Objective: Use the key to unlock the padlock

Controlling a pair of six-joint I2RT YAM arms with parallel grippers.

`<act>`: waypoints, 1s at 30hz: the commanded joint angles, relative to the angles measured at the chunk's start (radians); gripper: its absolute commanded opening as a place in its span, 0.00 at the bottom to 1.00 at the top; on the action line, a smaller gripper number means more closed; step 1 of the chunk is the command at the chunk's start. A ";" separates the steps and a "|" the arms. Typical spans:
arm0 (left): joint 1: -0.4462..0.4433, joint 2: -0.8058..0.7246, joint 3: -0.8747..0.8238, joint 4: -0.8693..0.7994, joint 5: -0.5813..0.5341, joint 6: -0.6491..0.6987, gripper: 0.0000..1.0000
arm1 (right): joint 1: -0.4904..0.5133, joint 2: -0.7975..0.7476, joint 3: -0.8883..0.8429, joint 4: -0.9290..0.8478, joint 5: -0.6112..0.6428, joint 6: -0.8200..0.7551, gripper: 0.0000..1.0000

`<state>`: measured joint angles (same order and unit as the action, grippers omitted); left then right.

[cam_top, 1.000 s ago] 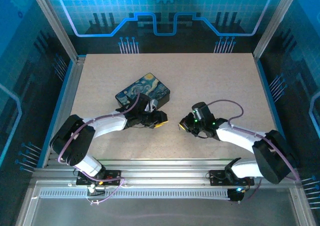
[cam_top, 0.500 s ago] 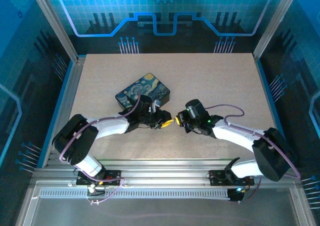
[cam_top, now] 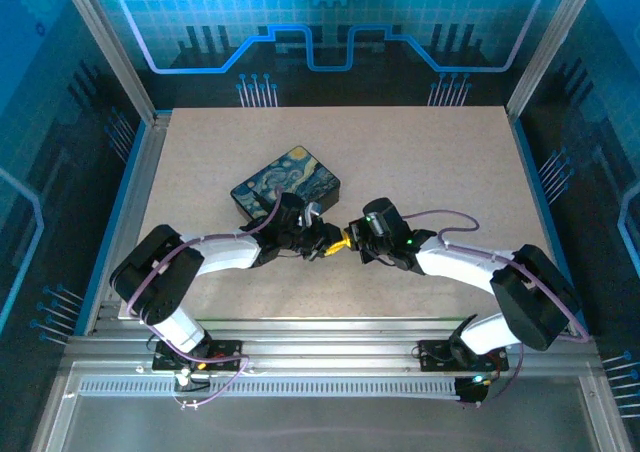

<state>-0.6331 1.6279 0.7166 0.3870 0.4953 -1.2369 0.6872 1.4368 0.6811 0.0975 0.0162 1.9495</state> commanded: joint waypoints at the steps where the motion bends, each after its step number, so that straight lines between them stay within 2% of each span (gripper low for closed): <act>1: 0.005 0.024 -0.016 0.029 0.022 -0.021 0.17 | 0.012 0.013 0.022 0.027 -0.009 0.019 0.00; 4: 0.024 0.026 -0.020 0.029 0.023 -0.013 0.12 | 0.012 0.007 0.015 0.027 -0.016 0.011 0.00; 8: 0.072 0.017 -0.017 -0.023 0.026 0.058 0.00 | 0.008 -0.015 -0.001 0.015 -0.021 -0.024 0.00; 10: 0.099 0.015 -0.010 -0.060 0.047 0.112 0.00 | 0.002 -0.033 -0.003 -0.017 -0.017 -0.066 0.02; 13: 0.129 0.025 0.037 -0.130 0.138 0.239 0.00 | -0.018 -0.073 0.017 -0.139 0.011 -0.178 0.31; 15: 0.138 0.030 0.099 -0.258 0.197 0.390 0.00 | -0.047 -0.106 0.020 -0.199 0.027 -0.298 0.51; 17: 0.141 0.025 0.159 -0.400 0.210 0.540 0.00 | -0.094 -0.138 0.022 -0.248 0.032 -0.461 0.58; 19: 0.145 0.024 0.209 -0.511 0.228 0.660 0.00 | -0.152 -0.158 0.028 -0.256 0.009 -0.695 0.57; 20: 0.151 0.027 0.232 -0.557 0.240 0.710 0.00 | -0.193 -0.159 0.030 -0.229 -0.044 -0.842 0.56; 22: 0.164 0.038 0.277 -0.631 0.266 0.794 0.00 | -0.266 -0.143 0.034 -0.149 -0.233 -1.124 0.52; 24: 0.176 0.054 0.310 -0.681 0.300 0.851 0.00 | -0.328 -0.111 0.048 -0.132 -0.450 -1.313 0.50; 26: 0.180 0.061 0.343 -0.728 0.333 0.906 0.00 | -0.380 -0.086 0.055 -0.109 -0.652 -1.423 0.47; 28: 0.180 0.058 0.365 -0.753 0.363 0.948 0.00 | -0.407 -0.071 0.061 -0.088 -0.785 -1.476 0.46; 30: 0.179 0.057 0.390 -0.784 0.378 0.987 0.00 | -0.414 -0.059 0.077 -0.081 -0.865 -1.519 0.46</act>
<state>-0.4576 1.6756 1.0592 -0.2760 0.7910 -0.3916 0.2863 1.3594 0.7189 -0.0189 -0.5674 0.6632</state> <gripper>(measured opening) 0.052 0.466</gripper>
